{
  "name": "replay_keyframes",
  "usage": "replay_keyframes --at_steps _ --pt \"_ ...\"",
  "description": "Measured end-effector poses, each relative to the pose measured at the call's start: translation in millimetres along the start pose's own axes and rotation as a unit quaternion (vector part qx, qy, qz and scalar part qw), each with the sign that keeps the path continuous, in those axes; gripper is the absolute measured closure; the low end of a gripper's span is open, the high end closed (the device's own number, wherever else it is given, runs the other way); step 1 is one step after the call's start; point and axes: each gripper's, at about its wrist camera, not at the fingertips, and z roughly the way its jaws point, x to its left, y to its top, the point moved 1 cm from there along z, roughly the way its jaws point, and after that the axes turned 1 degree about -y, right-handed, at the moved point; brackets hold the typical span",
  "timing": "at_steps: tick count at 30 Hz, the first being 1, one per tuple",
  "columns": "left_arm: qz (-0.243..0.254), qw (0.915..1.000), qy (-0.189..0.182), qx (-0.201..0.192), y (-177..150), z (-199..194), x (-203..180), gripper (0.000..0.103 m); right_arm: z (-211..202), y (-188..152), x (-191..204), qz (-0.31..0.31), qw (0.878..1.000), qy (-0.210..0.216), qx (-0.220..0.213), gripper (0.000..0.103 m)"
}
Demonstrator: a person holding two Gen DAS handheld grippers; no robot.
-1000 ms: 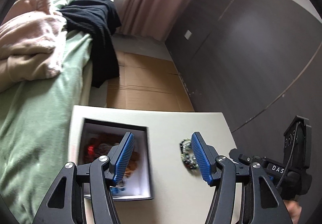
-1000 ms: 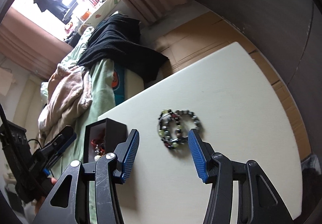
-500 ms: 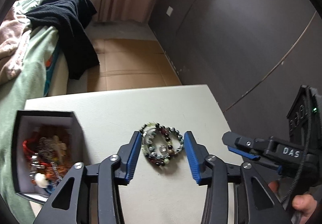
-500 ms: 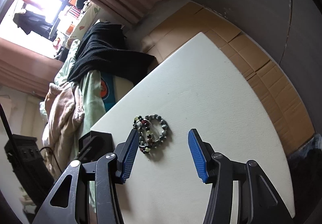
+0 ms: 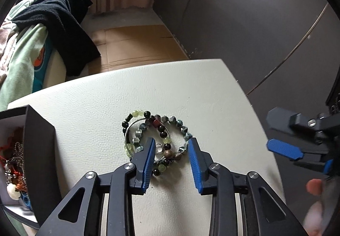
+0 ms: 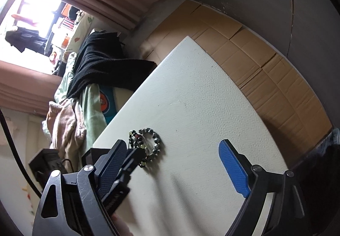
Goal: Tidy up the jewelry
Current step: 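Grasp the grey-green beaded bracelet with the left tool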
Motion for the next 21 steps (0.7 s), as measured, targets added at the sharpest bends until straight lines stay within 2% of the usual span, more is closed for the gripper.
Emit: replay_keyframes --at_steps 1,3,7,14,21 --pt "0.001 1.0000 0.002 0.002 -0.5 2.3 -0.2 0.072 0.3 0.2 0.0 0.001 1.000 0.003 0.001 0.014" --pt "0.005 0.9999 0.004 0.008 -1.8 7.7 -0.3 0.083 1.2 0.8 0.6 0.001 1.000 0.004 0.003 0.014" --pt "0.015 0.9998 0.004 0.010 -1.9 6.5 1.4 0.093 5.2 -1.5 5.2 -0.004 1.000 0.005 0.007 0.014" --pt "0.008 0.9998 -0.014 -0.014 -0.3 -18.0 9.5 0.093 8.9 -3.8 13.2 -0.021 1.000 0.006 0.010 0.014" --pt "-0.026 0.9979 -0.046 -0.038 3.7 -45.6 26.6 0.093 15.8 -8.9 23.4 -0.033 0.999 0.018 0.014 0.014"
